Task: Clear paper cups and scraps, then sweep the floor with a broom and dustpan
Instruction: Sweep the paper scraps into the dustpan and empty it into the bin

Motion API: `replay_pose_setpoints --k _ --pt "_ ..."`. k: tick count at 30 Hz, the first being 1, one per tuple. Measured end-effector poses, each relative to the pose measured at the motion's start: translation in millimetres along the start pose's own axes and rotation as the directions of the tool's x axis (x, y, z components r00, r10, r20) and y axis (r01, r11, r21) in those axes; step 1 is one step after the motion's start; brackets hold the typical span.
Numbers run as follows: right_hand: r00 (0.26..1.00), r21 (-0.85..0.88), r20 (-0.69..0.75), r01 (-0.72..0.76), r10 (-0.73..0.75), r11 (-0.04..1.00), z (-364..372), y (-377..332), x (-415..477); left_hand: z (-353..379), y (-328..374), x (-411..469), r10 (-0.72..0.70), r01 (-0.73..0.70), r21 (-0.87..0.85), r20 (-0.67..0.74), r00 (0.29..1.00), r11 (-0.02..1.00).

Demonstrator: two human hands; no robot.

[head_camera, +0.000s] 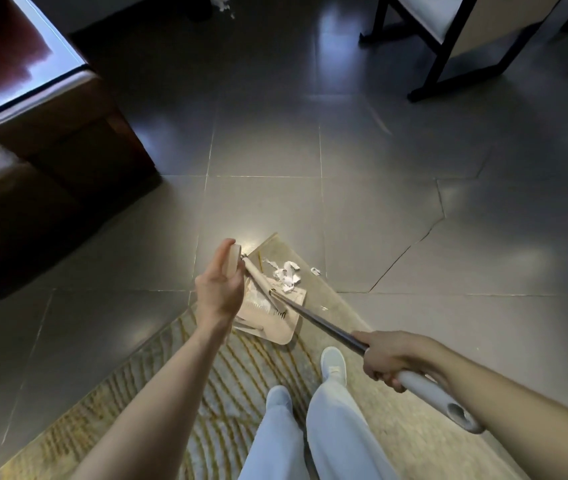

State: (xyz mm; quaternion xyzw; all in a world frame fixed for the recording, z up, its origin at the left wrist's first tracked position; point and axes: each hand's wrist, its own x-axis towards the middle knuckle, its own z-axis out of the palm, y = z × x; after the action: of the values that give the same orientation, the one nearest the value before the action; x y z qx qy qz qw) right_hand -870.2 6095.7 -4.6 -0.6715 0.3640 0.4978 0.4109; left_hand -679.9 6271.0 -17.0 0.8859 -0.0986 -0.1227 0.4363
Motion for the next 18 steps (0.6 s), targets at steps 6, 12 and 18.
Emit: replay_pose_setpoints --k 6,12,18 --pt "0.998 -0.090 -0.066 0.013 -0.019 0.996 7 -4 -21 -11 -8 -3 0.000 -0.001 0.008 0.008 1.000 1.000" --pt "0.980 -0.282 -0.199 -0.038 -0.020 0.959 -22 -32 2 -7 -12 0 0.019 -0.019 0.000 -0.003 1.000 1.000" --pt "0.987 -0.229 -0.142 0.036 -0.070 0.973 1 -50 32 -1 -10 1 -0.011 0.011 -0.054 -0.010 1.000 0.998"
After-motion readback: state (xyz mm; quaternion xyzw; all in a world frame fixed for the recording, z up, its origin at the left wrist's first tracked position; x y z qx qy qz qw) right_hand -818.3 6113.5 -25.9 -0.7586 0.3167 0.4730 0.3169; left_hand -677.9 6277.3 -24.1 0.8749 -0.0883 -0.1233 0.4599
